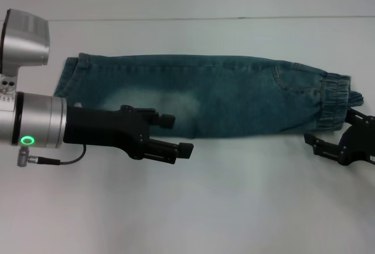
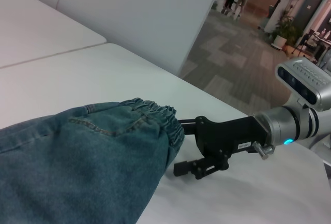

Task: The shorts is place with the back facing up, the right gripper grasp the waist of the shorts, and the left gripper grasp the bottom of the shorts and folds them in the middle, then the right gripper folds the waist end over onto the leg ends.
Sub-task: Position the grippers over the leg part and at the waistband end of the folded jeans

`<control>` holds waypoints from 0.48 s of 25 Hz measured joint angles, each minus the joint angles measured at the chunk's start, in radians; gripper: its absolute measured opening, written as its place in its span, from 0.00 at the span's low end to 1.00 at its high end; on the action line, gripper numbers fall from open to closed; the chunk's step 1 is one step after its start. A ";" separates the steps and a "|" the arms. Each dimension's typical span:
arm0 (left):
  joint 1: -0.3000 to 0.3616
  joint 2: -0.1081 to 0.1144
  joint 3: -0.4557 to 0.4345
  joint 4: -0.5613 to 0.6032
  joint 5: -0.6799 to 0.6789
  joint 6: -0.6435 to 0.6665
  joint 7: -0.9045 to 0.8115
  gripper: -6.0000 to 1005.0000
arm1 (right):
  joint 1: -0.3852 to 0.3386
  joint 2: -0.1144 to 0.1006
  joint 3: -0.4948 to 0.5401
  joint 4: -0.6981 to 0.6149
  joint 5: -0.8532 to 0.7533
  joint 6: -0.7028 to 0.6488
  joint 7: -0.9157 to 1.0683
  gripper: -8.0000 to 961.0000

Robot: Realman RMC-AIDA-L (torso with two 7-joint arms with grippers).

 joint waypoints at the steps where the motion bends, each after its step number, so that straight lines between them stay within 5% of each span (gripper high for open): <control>1: 0.002 0.000 0.000 0.000 -0.003 -0.001 0.000 0.92 | 0.000 0.000 -0.005 0.005 0.000 0.007 -0.014 0.87; 7: 0.017 -0.002 -0.001 -0.003 -0.039 -0.004 0.019 0.92 | -0.007 -0.005 -0.014 0.020 0.001 0.002 -0.067 0.77; 12: 0.024 -0.002 0.000 -0.005 -0.059 -0.005 0.026 0.92 | -0.015 -0.008 -0.009 0.013 0.001 -0.016 -0.072 0.53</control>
